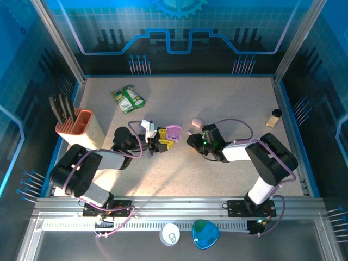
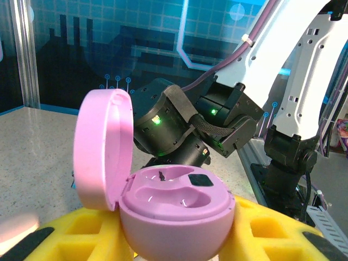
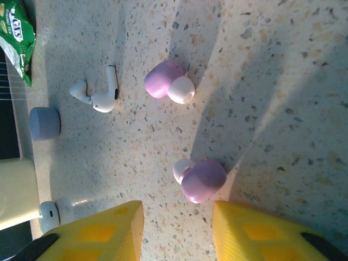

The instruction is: Insert the wireless bluetooth earbuds into the charging case

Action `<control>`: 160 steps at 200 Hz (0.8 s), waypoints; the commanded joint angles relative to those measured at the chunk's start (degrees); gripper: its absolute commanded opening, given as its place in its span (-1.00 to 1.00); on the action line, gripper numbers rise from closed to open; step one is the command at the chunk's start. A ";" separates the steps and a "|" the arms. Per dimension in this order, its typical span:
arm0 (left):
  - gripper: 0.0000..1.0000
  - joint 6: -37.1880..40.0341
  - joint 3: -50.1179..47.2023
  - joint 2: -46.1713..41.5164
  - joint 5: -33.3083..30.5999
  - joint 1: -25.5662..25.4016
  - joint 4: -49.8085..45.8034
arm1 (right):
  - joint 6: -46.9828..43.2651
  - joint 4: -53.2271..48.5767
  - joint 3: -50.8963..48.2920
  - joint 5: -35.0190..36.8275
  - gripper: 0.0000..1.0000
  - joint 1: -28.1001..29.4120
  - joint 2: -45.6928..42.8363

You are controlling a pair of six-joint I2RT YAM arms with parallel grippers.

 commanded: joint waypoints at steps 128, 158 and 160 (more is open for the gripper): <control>-0.26 1.30 0.00 0.39 1.31 0.41 1.90 | -6.60 -11.19 9.50 4.63 -0.22 -2.26 3.02; -0.26 1.39 0.05 0.43 1.39 0.49 1.90 | -6.52 -13.03 10.82 4.42 -0.22 -2.26 3.45; -0.26 1.42 0.03 0.46 1.39 0.47 1.92 | -6.51 -12.86 10.86 4.30 -0.22 -2.26 3.54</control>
